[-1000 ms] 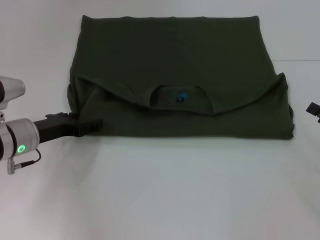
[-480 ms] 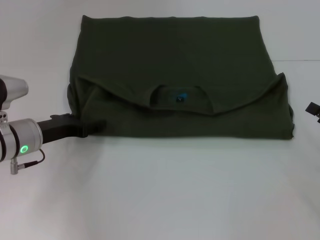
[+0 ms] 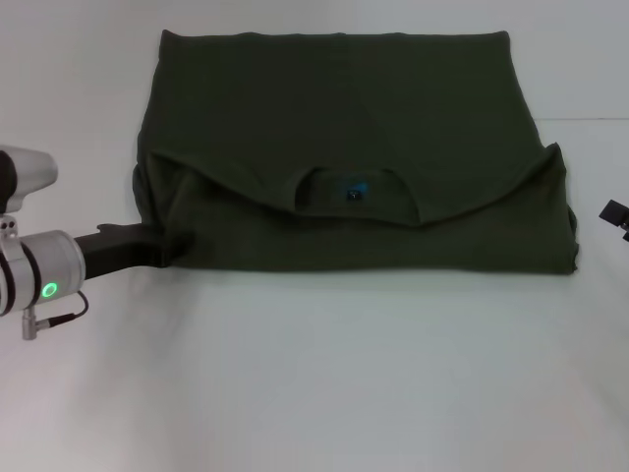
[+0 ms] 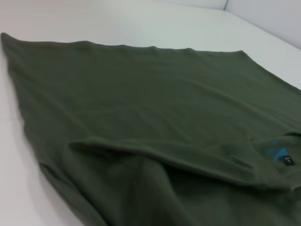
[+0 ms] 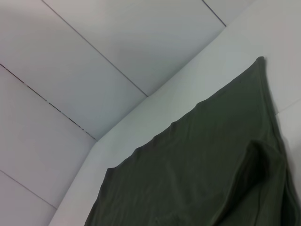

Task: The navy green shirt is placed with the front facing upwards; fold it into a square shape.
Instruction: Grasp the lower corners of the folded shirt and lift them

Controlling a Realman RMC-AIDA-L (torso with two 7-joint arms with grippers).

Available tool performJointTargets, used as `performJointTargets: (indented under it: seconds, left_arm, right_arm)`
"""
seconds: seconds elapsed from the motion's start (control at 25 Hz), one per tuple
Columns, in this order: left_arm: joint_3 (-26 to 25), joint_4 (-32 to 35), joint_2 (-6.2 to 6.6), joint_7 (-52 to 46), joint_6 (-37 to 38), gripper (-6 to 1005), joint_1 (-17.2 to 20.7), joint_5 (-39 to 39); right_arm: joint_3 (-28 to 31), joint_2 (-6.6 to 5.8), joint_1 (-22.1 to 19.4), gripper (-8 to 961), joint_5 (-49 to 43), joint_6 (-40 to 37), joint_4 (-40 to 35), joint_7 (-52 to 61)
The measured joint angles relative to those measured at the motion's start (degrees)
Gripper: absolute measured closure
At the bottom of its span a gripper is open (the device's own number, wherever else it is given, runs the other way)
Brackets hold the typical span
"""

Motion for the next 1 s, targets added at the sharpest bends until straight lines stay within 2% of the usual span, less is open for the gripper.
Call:
performJointTargets:
  seconds: [0.08, 0.48, 0.72, 0.88, 1.0]
  left_arm:
    - [0.77, -0.02, 0.00, -0.12, 0.00, 646, -0.16, 0.05]
    - [1.03, 0.00, 0.08, -0.27, -0.22, 877, -0.46, 0.20]
    - [0.92, 0.08, 0.05, -0.36, -2.29, 967, -0.45, 0.22]
    - [0.66, 0.37, 0.15, -0.42, -2.01, 967, -0.36, 0.19]
    - [0.61, 0.43, 0.19, -0.43, -1.89, 967, -0.16, -0.14]
  right_arm:
    - [0.00, -0.01, 0.01, 7, 0.00, 0.00, 0.00, 0.00]
    - [0.00, 0.07, 0.30, 6, 0.00, 0.00, 0.00, 0.01]
    - [-0.27, -0.35, 1.24, 6, -0.11, -0.45, -0.13, 1.79]
    - [-2.31, -1.00, 2.05, 7, -2.50, -0.63, -3.84, 7.82]
    - [-2.84, -0.88, 2.62, 8, -5.66, -0.08, -6.93, 10.13]
